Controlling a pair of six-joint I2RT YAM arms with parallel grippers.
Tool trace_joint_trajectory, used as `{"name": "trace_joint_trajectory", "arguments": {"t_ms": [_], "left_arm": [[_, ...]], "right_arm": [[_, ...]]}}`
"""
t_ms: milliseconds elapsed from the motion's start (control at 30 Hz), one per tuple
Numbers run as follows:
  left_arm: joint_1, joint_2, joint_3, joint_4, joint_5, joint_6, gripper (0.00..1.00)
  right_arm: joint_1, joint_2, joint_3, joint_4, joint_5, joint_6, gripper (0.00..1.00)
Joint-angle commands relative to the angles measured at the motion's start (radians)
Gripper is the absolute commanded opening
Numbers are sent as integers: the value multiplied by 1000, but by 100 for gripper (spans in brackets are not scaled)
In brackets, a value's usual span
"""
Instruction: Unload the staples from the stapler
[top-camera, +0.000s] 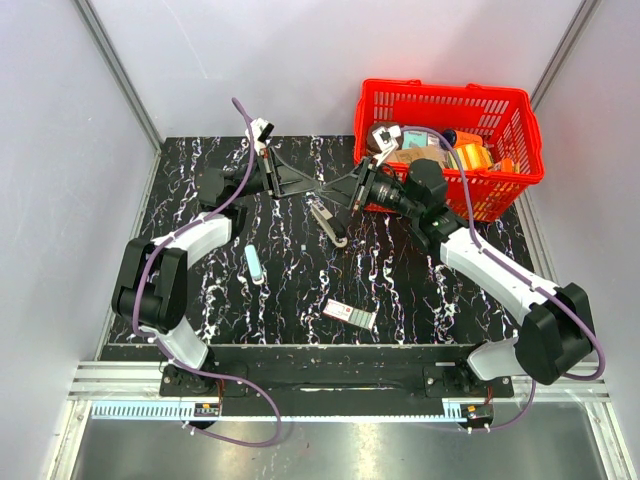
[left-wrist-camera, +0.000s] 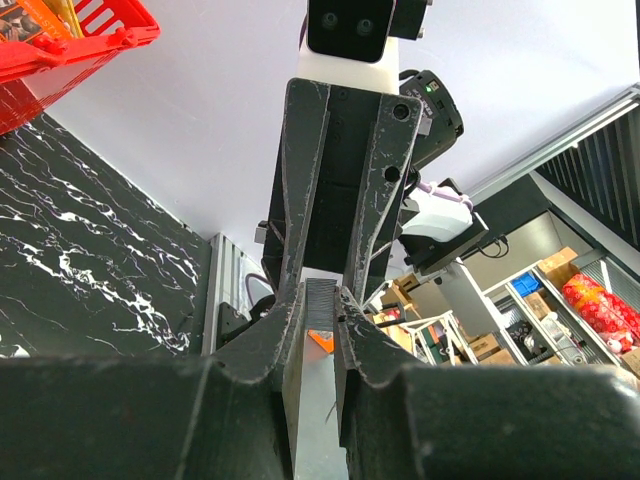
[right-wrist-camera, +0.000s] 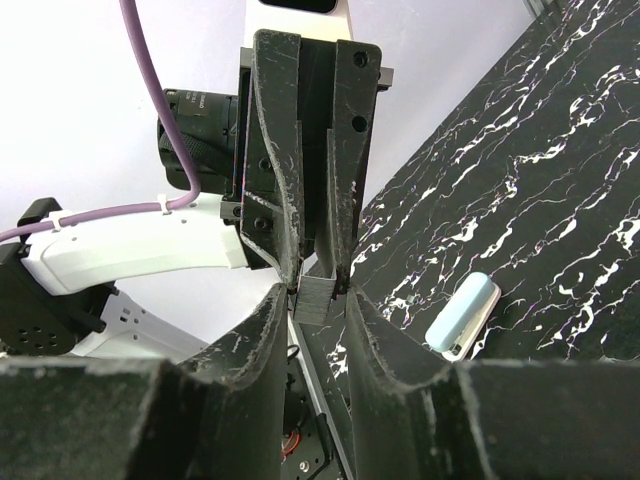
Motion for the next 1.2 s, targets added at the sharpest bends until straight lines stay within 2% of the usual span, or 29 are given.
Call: {"name": "trace_joint_trajectory", "arguments": {"t_ms": [0,33,167,400,1167], "left_arm": [[12,4,21,232,-48,25,13],[12,6,23,234,-47,23,13],[14,4,30,237,-45,19,12],[17,13,32,258,-50,3,12],[17,3,3,318,-41,-41,11]], "right_arm": [[23,-43,-7,15,-21,-14,16],[23,-42,-7,15,-24,-13,23],[26,-42,-14,23,-20,-10,33],[28,-48,-32,29,-20,-5,38],[29,-27,22,37,16,-16,37]]}}
